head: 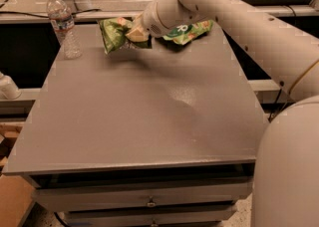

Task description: Move green jalapeno chip bag near water bottle

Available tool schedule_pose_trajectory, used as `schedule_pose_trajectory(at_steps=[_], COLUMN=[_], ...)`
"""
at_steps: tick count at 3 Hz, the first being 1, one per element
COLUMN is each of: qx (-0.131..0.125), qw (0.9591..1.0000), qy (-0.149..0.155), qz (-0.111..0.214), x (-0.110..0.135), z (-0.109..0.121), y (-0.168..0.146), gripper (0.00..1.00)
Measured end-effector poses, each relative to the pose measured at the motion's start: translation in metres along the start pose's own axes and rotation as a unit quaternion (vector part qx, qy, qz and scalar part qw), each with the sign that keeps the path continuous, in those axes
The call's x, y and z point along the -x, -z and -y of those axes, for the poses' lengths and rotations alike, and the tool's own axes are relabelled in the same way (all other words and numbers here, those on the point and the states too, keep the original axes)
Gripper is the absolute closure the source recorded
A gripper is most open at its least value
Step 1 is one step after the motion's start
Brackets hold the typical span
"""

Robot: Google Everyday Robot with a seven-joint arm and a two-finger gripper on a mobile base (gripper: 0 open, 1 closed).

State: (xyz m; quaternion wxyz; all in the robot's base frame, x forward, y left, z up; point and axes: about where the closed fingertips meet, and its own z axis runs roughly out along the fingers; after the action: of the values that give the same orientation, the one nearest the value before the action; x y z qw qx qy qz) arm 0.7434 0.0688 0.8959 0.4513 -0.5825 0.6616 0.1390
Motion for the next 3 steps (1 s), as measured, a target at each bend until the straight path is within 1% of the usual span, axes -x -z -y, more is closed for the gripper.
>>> schedule_pose_trajectory(at_steps=[1, 2, 3], qx=[0.003, 0.0, -0.003], qw=[1.0, 1.0, 0.9999], qy=[0.001, 0.0, -0.003], qz=[-0.004, -0.007, -0.012], x=[0.007, 0.013, 0.013], z=[-0.005, -0.003, -0.001], y=[-0.005, -0.016, -0.026], gripper=[1.0, 1.0, 1.0])
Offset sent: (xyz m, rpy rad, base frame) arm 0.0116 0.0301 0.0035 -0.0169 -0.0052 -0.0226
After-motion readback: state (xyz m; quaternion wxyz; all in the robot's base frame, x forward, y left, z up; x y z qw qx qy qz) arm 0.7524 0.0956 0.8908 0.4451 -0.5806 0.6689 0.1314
